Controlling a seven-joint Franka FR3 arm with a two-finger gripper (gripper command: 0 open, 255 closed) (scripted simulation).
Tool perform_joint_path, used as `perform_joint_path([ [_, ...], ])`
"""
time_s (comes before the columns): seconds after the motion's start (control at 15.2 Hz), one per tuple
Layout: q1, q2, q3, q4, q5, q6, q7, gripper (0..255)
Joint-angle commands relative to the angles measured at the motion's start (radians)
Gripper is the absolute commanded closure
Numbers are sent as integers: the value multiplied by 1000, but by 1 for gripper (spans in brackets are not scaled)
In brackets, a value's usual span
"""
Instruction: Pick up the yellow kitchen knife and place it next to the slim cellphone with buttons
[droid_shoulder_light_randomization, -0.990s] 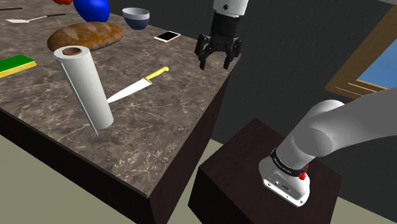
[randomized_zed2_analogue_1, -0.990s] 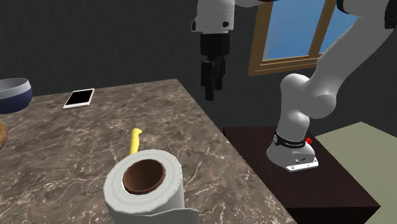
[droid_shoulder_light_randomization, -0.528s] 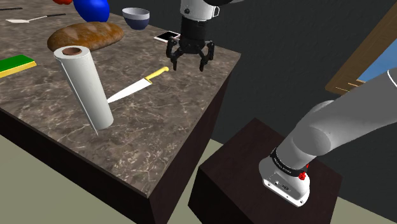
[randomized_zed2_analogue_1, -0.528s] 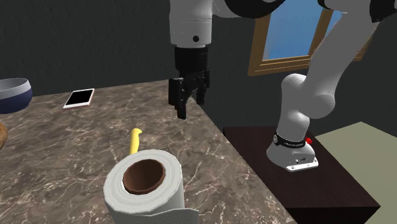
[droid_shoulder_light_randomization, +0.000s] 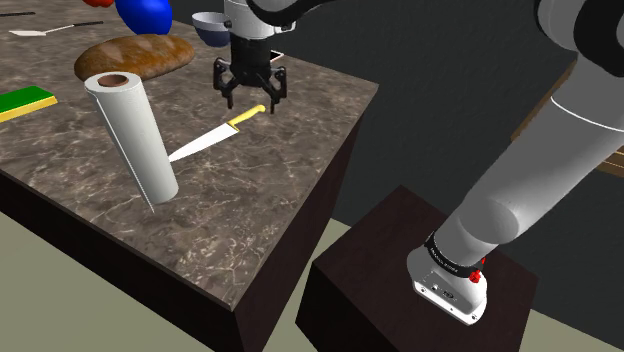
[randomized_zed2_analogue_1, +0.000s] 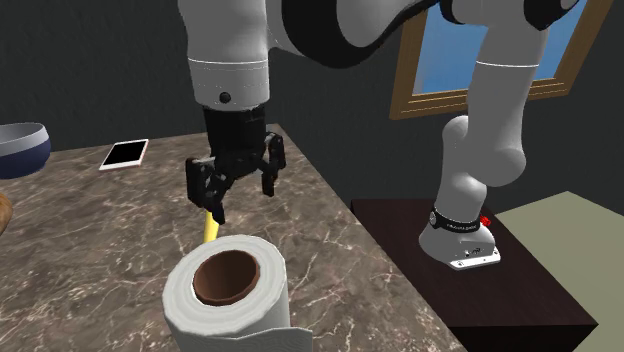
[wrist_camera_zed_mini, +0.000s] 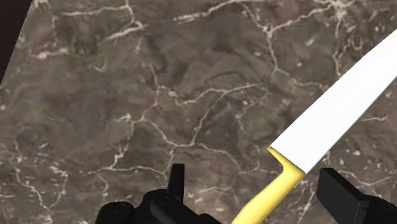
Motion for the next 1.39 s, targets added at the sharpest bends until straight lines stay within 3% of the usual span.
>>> perform_joint_path([
  [0.0,16,99,13,92,-74,-9,99,0],
  [0.2,65,243,5,239,-176,-41,222,0],
  [0.73,66,264,-6,164,-191,52,233,0],
  [1.25,66,264,-6,164,-191,52,233,0],
  [1.32,66,264,-6,164,-191,52,233,255],
])
